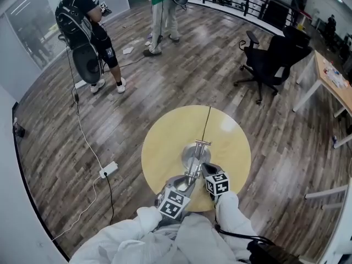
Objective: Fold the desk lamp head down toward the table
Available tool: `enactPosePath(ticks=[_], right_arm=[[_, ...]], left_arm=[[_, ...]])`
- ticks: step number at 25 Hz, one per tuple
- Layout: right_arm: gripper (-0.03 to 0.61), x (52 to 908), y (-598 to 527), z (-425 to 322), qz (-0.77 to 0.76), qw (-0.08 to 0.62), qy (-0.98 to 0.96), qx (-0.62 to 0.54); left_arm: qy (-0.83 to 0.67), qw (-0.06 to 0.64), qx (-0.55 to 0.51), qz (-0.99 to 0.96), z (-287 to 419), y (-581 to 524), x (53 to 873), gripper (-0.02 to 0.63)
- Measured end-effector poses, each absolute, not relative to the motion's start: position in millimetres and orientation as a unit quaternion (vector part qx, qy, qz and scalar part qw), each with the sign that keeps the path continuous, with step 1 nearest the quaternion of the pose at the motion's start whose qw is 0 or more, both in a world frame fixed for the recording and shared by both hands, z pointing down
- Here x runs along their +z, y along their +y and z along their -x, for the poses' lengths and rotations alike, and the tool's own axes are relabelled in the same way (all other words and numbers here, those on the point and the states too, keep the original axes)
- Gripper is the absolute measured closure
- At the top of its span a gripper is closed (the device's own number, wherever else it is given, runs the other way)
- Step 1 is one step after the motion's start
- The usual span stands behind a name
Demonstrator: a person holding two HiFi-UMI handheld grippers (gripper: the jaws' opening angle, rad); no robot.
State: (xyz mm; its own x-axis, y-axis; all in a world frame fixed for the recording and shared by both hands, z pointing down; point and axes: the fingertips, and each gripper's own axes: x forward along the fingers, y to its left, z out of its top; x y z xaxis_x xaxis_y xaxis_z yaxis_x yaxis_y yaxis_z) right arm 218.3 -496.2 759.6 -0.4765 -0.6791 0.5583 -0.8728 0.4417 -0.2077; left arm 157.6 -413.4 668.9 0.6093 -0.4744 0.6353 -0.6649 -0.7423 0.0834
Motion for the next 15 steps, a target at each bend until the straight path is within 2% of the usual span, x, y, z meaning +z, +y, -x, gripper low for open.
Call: enactPosePath(ticks=[13,15], right_arm=[[0.566,759,-496,-219,-0.486,0.219,-0.814,0.231],[0.566,748,-494,-223,-0.506,0.205,-0.807,0.225]], left_arm=[[-0.315,0.152,0.291,-0.89,-158,-416,670,0.471],[-0.31,0.15,0.289,-0.893,-158,-415,668,0.474]])
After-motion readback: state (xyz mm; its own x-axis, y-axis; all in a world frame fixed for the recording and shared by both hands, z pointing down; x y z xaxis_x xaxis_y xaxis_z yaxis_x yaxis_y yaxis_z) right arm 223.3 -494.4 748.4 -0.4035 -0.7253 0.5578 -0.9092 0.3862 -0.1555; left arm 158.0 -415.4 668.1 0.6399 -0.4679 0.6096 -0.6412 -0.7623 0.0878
